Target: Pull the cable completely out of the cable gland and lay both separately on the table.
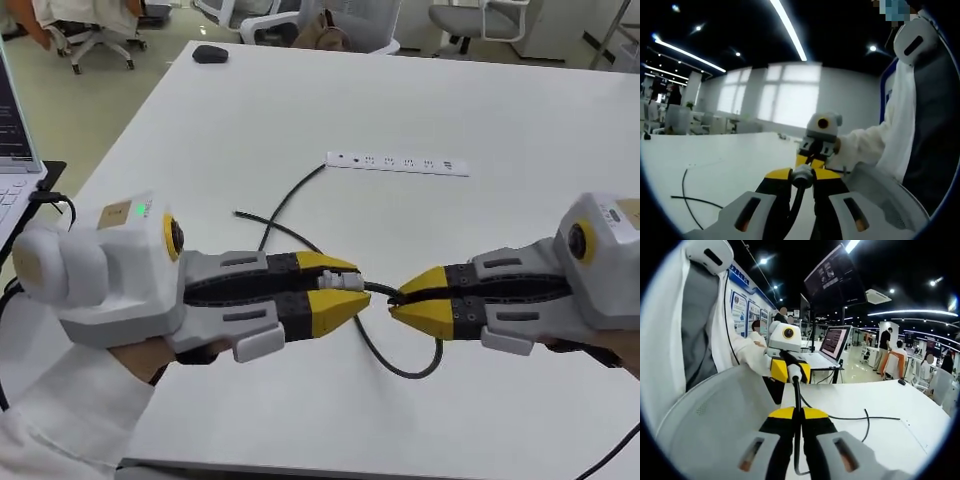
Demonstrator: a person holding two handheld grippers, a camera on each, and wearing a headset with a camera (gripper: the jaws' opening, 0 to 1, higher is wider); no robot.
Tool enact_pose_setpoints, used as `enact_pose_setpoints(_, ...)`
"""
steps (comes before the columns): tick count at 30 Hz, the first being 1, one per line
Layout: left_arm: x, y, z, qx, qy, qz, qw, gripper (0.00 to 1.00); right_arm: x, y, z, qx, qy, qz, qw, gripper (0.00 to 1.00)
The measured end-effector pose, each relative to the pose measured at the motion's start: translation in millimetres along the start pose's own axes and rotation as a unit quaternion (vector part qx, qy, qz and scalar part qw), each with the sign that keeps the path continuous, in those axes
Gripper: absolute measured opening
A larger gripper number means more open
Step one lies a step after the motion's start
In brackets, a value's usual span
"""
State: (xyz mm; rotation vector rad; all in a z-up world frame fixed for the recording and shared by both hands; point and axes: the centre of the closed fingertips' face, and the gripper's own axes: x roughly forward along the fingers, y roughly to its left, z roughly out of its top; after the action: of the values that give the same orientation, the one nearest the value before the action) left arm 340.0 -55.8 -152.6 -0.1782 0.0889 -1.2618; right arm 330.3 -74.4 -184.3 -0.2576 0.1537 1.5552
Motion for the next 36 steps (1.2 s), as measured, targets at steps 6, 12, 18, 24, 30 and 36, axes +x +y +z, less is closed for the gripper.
enact_pose_setpoints(6, 0.2, 0.2, -1.1, 0.000, 0.003, 0.001, 1.0000, 0.17, -4.7, -2.0, -13.7, 0.002, 0.019, -0.005, 0.9998, 0.02)
enact_pose_setpoints(12, -2.2, 3.3, 3.0, -0.005, -0.008, 0.006, 0.9999, 0.17, -14.0, -7.5, -25.9, 0.009, 0.035, -0.019, 0.9991, 0.02)
enact_pose_setpoints(18, -1.0, 2.6, 0.7, -0.004, -0.003, 0.004, 1.0000, 0.17, -15.8, -6.5, -31.3, 0.015, 0.043, -0.021, 0.9988, 0.03)
enact_pose_setpoints(24, -1.6, 4.0, 1.5, -0.014, -0.007, 0.006, 0.9999, 0.17, -15.1, -4.8, -29.2, 0.036, 0.038, -0.017, 0.9985, 0.03)
enact_pose_setpoints(30, -3.7, 6.9, 4.2, -0.018, -0.014, 0.013, 0.9997, 0.17, -16.6, -7.7, -20.0, 0.039, 0.028, -0.024, 0.9986, 0.06)
enact_pose_setpoints(36, -2.6, 5.4, 3.0, -0.017, -0.011, 0.011, 0.9997, 0.17, -13.8, -8.5, 3.3, 0.047, -0.012, -0.020, 0.9986, 0.14)
